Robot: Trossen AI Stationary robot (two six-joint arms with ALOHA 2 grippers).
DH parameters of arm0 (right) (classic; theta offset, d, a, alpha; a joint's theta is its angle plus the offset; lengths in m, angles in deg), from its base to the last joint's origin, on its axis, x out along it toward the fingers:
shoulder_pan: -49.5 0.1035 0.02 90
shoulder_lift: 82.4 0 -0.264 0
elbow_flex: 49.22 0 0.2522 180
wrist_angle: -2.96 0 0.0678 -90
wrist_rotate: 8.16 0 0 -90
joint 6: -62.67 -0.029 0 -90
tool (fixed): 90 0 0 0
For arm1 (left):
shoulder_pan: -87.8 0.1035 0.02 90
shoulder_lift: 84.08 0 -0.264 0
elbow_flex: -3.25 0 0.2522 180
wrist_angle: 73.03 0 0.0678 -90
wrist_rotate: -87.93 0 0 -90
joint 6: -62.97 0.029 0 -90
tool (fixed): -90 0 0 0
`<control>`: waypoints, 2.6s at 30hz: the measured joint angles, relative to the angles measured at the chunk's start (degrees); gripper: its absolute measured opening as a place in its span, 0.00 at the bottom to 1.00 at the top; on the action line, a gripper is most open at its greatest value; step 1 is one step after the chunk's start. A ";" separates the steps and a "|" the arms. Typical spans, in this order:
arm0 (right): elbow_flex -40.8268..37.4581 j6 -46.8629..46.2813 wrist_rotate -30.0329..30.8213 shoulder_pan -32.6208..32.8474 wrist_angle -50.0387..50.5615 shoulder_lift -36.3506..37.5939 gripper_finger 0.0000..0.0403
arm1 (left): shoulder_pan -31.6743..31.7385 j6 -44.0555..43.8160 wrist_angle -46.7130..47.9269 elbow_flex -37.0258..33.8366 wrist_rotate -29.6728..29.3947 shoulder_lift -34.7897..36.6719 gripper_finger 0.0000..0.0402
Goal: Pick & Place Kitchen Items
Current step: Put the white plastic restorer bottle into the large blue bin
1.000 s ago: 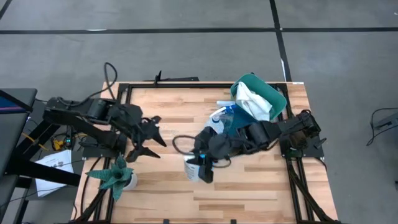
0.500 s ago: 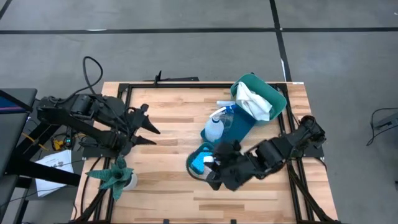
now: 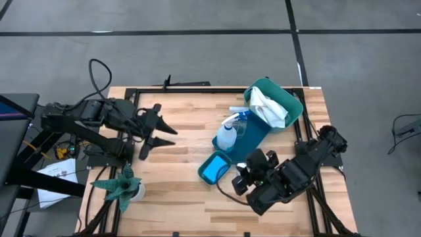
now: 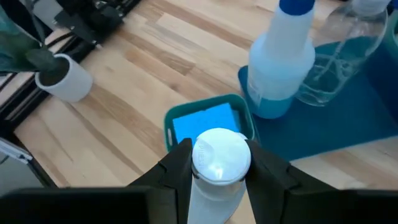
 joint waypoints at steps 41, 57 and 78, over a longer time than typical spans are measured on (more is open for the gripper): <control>-42.98 -18.54 10.17 1.42 0.02 32.82 0.27 | 10.67 -8.55 -24.53 0.00 -2.90 -9.71 0.37; -42.94 -15.88 13.27 -7.98 -2.32 27.71 0.27 | 10.30 -6.90 -23.96 0.00 -2.70 -9.71 0.37; -42.82 -5.55 15.01 -11.05 -12.48 19.51 0.27 | 10.39 -5.31 -23.10 0.00 -2.18 -9.64 0.37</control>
